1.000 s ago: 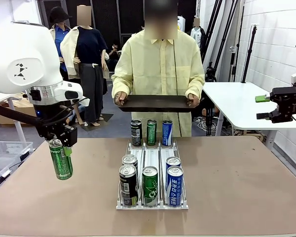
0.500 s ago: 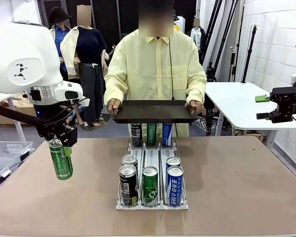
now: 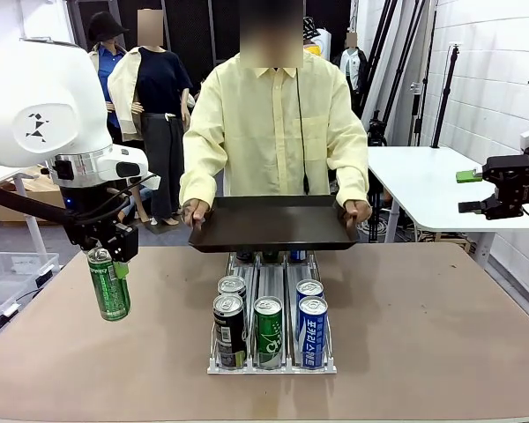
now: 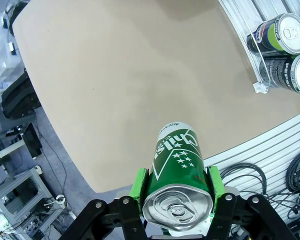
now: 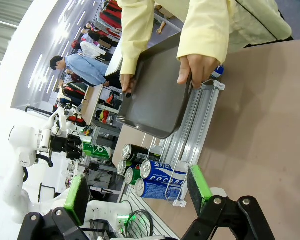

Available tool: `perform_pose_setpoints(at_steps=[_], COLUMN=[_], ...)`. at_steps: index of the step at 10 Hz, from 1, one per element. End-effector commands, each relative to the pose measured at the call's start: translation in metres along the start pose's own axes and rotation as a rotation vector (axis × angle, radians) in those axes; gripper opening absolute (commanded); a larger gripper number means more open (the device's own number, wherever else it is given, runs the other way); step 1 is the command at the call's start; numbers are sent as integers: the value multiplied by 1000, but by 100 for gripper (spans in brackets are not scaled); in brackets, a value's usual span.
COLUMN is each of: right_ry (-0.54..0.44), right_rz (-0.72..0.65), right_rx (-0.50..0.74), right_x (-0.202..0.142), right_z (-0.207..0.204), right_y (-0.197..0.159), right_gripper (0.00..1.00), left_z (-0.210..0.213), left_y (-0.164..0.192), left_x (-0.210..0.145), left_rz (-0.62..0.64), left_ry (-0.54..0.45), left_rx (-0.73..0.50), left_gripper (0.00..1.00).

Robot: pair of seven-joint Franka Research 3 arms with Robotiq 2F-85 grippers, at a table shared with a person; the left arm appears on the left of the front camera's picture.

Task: Retrieve and hand over the desired beverage to the person.
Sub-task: Place the picked can on the Handle tray extended by the person.

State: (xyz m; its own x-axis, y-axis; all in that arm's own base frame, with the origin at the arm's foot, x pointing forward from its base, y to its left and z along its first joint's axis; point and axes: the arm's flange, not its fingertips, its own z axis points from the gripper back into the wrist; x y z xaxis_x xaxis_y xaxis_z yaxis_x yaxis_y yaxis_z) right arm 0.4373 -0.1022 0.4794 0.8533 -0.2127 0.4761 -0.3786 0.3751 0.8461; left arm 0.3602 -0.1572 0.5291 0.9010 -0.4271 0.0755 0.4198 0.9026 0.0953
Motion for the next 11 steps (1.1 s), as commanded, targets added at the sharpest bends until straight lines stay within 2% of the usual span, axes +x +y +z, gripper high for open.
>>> perform_pose_setpoints(at_steps=[1, 11], right_ry=[3, 3], right_rz=[-2, -2], right_rx=[10, 10], right_x=[1, 1], right_z=[0, 0], right_y=[1, 1], right_gripper=[100, 100], left_z=[6, 6], left_y=[1, 1], left_x=[2, 2], left_rz=[14, 14], left_ry=[-3, -3], left_rx=[3, 3], left_gripper=[0, 0])
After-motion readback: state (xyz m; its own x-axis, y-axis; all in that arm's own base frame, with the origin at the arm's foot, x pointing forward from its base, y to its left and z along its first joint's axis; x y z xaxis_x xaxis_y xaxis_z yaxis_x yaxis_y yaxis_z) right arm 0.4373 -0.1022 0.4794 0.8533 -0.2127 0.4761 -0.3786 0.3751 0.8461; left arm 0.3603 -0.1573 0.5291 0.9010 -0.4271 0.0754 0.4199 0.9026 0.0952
